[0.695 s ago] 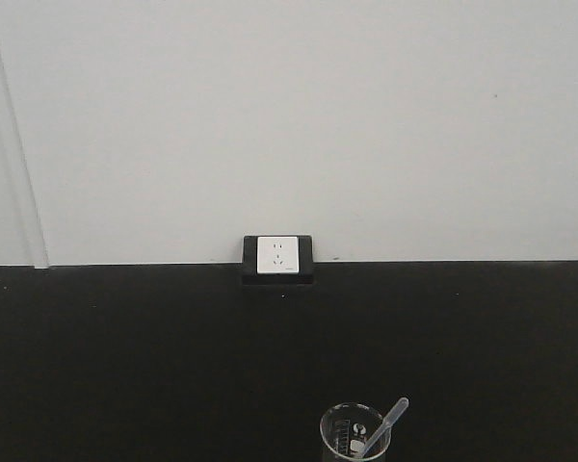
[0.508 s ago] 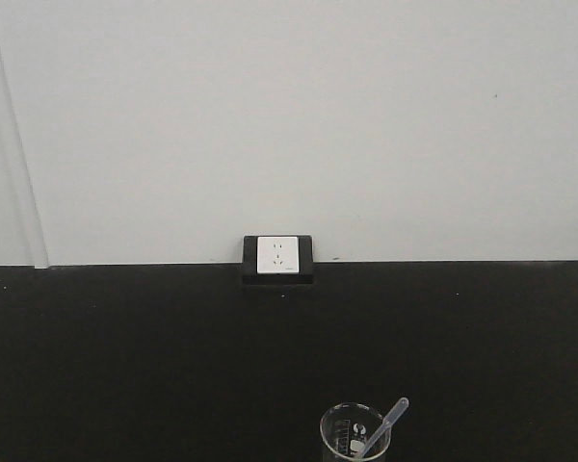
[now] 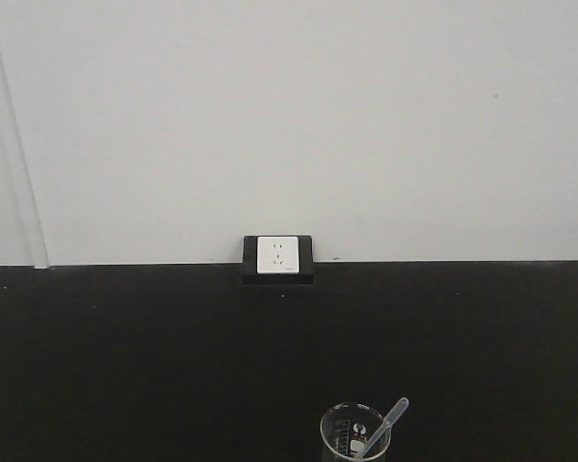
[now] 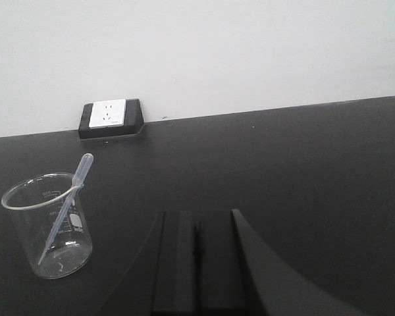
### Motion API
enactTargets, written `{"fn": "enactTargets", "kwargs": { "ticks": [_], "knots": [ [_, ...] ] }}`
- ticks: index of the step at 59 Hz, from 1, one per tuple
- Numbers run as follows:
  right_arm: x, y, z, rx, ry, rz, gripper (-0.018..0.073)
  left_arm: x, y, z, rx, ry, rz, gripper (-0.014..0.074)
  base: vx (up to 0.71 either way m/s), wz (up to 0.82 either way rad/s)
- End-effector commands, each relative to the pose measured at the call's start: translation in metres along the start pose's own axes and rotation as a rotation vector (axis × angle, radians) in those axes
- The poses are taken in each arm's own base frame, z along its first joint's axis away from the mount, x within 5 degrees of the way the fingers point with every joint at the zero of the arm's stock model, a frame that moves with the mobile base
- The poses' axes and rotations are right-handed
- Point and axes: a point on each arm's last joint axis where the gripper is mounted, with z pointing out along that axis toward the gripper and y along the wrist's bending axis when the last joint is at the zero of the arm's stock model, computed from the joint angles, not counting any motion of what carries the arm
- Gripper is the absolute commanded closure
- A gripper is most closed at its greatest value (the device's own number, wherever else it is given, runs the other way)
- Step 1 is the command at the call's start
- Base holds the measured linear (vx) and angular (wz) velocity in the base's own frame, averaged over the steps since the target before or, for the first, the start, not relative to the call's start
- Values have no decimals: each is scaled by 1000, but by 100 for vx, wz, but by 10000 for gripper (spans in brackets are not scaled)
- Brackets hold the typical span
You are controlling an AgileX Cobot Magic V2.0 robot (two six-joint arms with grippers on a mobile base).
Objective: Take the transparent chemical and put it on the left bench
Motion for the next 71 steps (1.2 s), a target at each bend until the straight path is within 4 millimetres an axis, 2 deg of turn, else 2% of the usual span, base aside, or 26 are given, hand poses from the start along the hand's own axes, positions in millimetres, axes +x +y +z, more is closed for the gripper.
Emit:
{"fn": "enactTargets", "kwargs": {
  "ticks": [1, 10, 20, 28, 36, 44, 55, 65, 71],
  "knots": [
    [-9, 1, -1, -6, -107, -14, 567, -3, 0, -1, -2, -81, -9, 600, 0, 0],
    [-31, 3, -6, -15, -194, -16, 567, -3, 0, -1, -2, -81, -9, 600, 0, 0],
    [-78, 9, -12, -20, -269, -37, 567, -3, 0, -1, -2, -81, -9, 600, 0, 0],
    [-115, 13, 5, -17, -243, -37, 567, -3, 0, -1, -2, -81, -9, 600, 0, 0],
    [-136, 15, 29, -15, -221, -37, 567, -3, 0, -1, -2, -81, -9, 600, 0, 0],
    [-144, 16, 50, -13, -195, -37, 564, -3, 0, -1, -2, -81, -9, 600, 0, 0],
    [-141, 15, 68, -13, -184, -27, 532, -3, 0, -1, -2, -81, -9, 600, 0, 0],
    [-140, 15, 73, -14, -174, -7, 434, -3, 0, -1, -2, -81, -9, 600, 0, 0],
    [-139, 15, 73, -13, -173, -7, 315, -3, 0, -1, -2, -81, -9, 600, 0, 0]
  ]
}}
